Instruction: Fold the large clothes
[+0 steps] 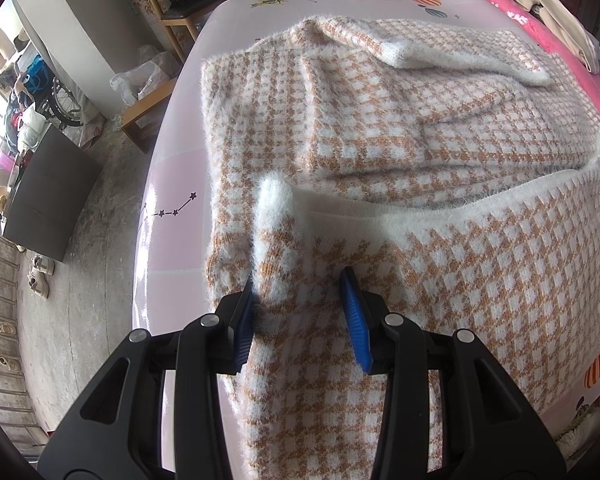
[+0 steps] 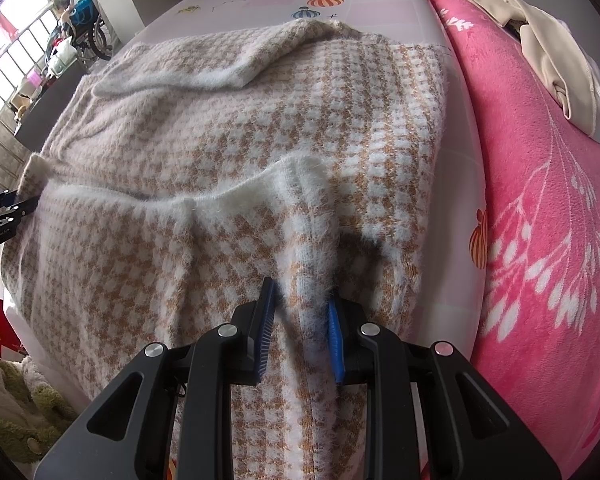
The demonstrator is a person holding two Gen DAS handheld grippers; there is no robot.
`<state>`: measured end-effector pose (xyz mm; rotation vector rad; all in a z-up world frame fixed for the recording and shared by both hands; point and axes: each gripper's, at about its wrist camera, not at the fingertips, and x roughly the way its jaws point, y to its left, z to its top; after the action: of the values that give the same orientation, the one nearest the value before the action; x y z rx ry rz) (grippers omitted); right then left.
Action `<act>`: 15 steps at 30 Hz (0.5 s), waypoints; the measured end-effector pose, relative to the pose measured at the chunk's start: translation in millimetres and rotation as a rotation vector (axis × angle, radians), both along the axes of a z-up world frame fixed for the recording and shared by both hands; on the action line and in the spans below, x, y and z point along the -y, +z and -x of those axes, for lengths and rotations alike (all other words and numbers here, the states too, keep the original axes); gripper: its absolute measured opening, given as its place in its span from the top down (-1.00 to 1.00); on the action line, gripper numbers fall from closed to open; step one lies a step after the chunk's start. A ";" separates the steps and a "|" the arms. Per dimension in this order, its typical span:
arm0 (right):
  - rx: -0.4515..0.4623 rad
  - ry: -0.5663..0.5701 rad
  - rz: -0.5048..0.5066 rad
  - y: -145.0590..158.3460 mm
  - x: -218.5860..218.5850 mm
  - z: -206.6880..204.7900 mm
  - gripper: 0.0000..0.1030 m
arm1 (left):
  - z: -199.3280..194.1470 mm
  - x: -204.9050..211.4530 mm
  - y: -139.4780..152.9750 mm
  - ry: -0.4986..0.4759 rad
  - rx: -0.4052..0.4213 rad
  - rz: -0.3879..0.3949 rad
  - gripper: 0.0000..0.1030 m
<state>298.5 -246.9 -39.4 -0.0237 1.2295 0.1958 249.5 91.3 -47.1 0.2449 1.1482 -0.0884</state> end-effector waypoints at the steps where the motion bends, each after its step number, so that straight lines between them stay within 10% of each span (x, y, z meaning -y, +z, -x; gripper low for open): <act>1: 0.000 0.000 0.000 0.1 -1.1 0.2 0.55 | 0.0 0.0 0.0 -0.001 0.001 0.000 0.25; 15: 0.011 0.008 0.031 -1.2 -1.1 0.8 0.54 | 0.9 0.2 0.2 0.005 0.004 0.003 0.24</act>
<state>297.7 -245.8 -40.6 -0.0568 1.2215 0.1831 248.5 91.0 -46.9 0.2393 1.1442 -0.0851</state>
